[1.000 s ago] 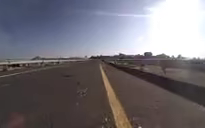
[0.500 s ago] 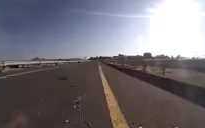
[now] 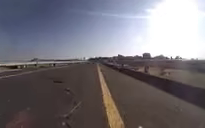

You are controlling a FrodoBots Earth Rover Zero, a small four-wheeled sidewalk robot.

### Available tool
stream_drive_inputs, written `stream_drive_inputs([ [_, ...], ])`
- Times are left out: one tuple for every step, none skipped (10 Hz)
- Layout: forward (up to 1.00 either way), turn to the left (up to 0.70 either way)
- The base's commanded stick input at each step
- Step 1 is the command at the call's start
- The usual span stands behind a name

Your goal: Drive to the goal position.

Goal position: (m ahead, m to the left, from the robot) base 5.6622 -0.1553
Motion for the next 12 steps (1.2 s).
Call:
stream_drive_inputs([
  [0.70, 0.00],
  [0.70, 0.00],
  [0.70, 0.00],
  [0.70, 0.00],
  [0.70, 0.00],
  [0.70, 0.00],
  [0.70, 0.00],
  [0.70, 0.00],
  [0.70, 0.00],
  [0.70, 0.00],
  [0.70, 0.00],
  [0.70, 0.00],
])
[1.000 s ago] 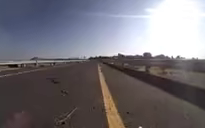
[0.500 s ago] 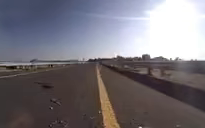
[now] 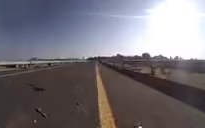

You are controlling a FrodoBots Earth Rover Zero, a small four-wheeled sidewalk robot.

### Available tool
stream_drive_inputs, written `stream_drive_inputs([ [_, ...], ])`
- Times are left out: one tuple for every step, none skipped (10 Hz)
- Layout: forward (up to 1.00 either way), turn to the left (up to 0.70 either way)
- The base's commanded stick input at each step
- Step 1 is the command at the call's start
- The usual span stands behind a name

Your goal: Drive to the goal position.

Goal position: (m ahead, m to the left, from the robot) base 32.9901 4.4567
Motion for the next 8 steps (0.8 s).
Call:
stream_drive_inputs([
  [0.70, 0.00],
  [0.70, 0.00],
  [0.70, 0.00],
  [0.70, 0.00],
  [0.70, 0.00],
  [0.70, 0.00],
  [0.70, 0.00],
  [0.70, 0.00],
])
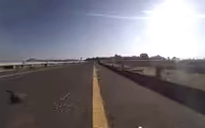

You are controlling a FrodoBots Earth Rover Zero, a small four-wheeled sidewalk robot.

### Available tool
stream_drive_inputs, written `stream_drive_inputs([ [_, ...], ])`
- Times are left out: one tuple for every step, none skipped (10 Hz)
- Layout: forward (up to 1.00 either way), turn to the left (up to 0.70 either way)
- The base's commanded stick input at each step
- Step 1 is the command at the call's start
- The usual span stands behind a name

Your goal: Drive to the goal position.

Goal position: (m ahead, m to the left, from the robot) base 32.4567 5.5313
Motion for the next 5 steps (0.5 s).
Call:
stream_drive_inputs([
  [0.70, 0.00],
  [0.70, 0.00],
  [0.70, 0.00],
  [0.70, 0.15],
  [0.70, 0.31],
])
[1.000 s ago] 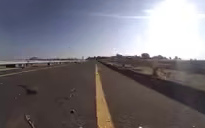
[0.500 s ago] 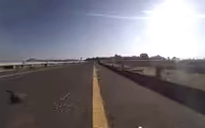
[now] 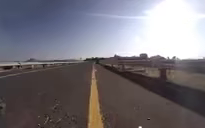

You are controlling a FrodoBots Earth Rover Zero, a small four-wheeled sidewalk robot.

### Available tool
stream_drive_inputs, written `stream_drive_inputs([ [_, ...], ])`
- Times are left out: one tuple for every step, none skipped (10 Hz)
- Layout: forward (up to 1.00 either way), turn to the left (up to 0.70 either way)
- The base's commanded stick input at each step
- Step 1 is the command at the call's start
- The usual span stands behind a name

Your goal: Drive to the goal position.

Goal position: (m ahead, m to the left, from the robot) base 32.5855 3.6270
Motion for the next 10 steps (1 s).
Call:
stream_drive_inputs([
  [0.70, 0.00],
  [0.70, 0.00],
  [0.70, 0.00],
  [0.70, 0.00],
  [0.70, 0.00],
  [0.70, 0.00],
  [0.70, 0.00],
  [0.70, 0.00],
  [0.70, 0.00],
  [0.70, 0.00],
])
